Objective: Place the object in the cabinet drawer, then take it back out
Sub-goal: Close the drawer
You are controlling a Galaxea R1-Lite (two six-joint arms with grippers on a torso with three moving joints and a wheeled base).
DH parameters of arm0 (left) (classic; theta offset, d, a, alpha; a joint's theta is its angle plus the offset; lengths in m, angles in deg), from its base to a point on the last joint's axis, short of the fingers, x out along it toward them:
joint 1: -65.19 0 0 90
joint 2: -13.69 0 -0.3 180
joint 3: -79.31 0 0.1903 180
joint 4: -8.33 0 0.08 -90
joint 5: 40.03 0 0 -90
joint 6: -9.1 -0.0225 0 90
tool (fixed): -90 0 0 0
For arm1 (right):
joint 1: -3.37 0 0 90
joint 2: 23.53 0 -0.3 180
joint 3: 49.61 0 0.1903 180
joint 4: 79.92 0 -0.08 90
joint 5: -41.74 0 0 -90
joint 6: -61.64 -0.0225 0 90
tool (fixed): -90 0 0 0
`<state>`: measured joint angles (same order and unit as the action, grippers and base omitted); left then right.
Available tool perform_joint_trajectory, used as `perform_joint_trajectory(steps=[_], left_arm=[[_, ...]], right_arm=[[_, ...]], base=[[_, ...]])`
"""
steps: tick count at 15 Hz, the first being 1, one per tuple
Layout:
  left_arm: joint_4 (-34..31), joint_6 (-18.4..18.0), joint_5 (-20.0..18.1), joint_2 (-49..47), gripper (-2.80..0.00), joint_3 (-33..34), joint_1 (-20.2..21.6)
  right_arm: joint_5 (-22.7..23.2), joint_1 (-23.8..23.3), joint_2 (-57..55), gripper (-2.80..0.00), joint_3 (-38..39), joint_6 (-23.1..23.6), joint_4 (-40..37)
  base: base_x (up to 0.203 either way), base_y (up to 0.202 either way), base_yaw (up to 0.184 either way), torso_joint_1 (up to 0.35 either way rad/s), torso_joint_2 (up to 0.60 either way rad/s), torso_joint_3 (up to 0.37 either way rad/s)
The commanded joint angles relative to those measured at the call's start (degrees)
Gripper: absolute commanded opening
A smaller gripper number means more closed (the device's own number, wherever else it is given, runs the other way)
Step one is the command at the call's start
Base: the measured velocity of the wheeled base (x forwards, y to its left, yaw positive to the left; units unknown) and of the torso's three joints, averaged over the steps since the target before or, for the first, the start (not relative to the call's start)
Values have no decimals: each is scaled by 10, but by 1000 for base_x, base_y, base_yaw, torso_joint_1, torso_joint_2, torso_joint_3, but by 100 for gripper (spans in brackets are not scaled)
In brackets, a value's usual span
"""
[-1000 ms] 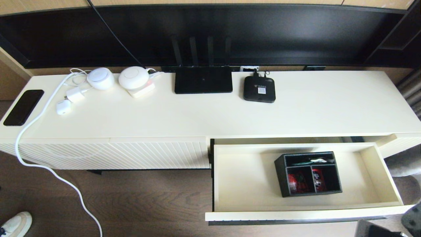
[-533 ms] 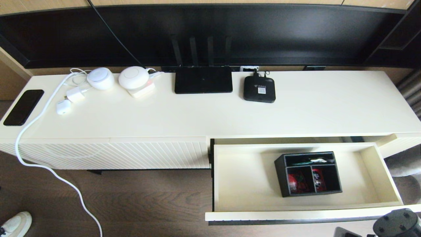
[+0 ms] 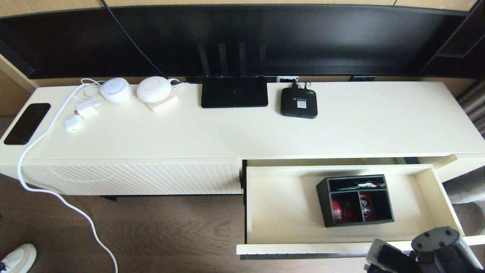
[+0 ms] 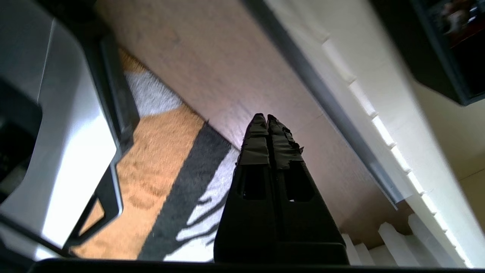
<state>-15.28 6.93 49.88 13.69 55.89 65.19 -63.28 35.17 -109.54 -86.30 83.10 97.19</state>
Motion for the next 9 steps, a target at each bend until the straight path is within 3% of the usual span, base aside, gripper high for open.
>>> perform_joint_trajectory(steps=[1,9], left_arm=[[0,0,0,0,-280,0,0],[0,0,0,0,-280,0,0]], right_arm=[[-1,-14,-30,-280,-5,1,25],[-1,-33,-85,-280,-7,1,137]], base=[[0,0,0,0,0,0],[0,0,0,0,0,0]])
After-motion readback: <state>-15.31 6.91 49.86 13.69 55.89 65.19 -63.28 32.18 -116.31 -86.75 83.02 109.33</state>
